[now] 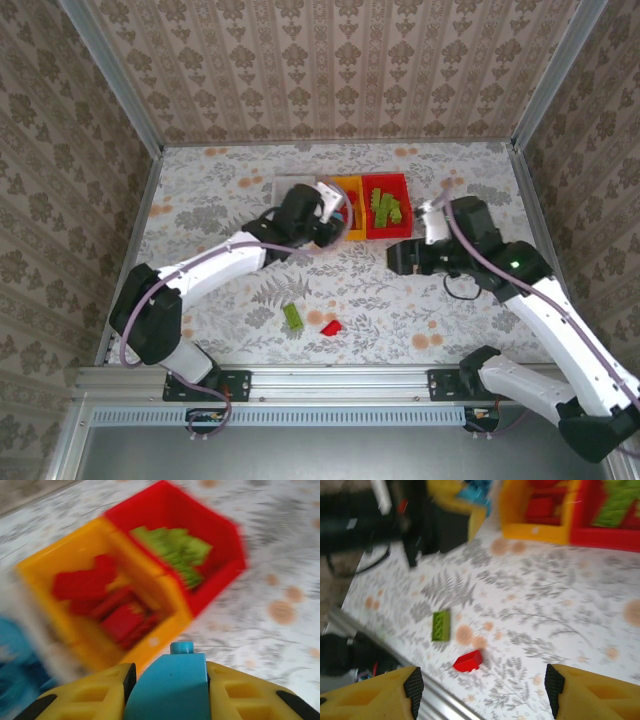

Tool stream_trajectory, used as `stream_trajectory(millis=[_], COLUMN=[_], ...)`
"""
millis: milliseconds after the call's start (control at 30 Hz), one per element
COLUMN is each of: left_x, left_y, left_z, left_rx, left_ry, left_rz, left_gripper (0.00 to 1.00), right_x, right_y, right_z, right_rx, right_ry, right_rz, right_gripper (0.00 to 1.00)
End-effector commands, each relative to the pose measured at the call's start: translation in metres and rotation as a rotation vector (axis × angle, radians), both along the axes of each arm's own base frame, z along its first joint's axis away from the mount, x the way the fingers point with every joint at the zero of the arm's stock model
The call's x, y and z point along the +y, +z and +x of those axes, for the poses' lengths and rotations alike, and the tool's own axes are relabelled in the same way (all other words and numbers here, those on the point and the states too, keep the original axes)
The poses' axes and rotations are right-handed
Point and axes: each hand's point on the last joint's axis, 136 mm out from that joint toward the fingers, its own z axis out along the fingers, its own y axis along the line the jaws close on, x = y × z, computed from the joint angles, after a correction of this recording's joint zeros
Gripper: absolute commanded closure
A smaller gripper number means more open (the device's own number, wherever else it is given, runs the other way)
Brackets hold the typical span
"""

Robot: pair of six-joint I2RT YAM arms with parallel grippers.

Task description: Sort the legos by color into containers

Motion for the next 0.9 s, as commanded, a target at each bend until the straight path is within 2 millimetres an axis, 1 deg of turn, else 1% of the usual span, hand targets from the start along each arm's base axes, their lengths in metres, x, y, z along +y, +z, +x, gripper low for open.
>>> stream_trajectory(millis=[0,100,167,267,367,433,567,633,767,800,867], left_x=[0.047,0.068,0.077,0.085,0.091,0.095,0.099,0.100,0.104,0.103,0.102], left_y=[-0.018,-0.022,-0.023,-0.026,-0.034,-0.042,-0.052,-0.055,-0.063,-0.066,-0.069], left_z=[0.021,0.050,0.069,0.098,0.123,0.135,0.153,0.158,0.163,0.163,0.163], left_rx=[0.121,0.162,0.181,0.178,0.192,0.203,0.214,0.221,0.243,0.249,0.262], left_ry=[0.174,0.273,0.328,0.384,0.442,0.479,0.542,0.558,0.591,0.590,0.586], left_rz=[0.076,0.089,0.089,0.117,0.156,0.199,0.250,0.265,0.303,0.306,0.307], left_gripper=[0.65,0.66,0.66,0.66,0.66,0.66,0.65,0.65,0.64,0.63,0.58], right_x=[0.027,0.042,0.047,0.055,0.061,0.069,0.092,0.096,0.099,0.099,0.097], right_y=[-0.008,-0.013,-0.019,-0.028,-0.036,-0.041,-0.031,-0.029,-0.031,-0.032,-0.035], right_z=[0.026,0.051,0.063,0.075,0.087,0.096,0.114,0.120,0.123,0.123,0.120], right_rx=[-0.036,-0.042,-0.035,-0.030,-0.012,0.007,-0.024,-0.023,-0.004,-0.005,0.005], right_ry=[0.040,0.035,0.035,0.051,0.044,0.039,0.052,0.045,0.036,0.034,0.028], right_rz=[0.006,-0.009,-0.042,-0.064,-0.070,-0.058,0.039,0.054,0.063,0.065,0.064], right_gripper=[0.32,0.32,0.32,0.32,0.32,0.32,0.31,0.31,0.31,0.31,0.30])
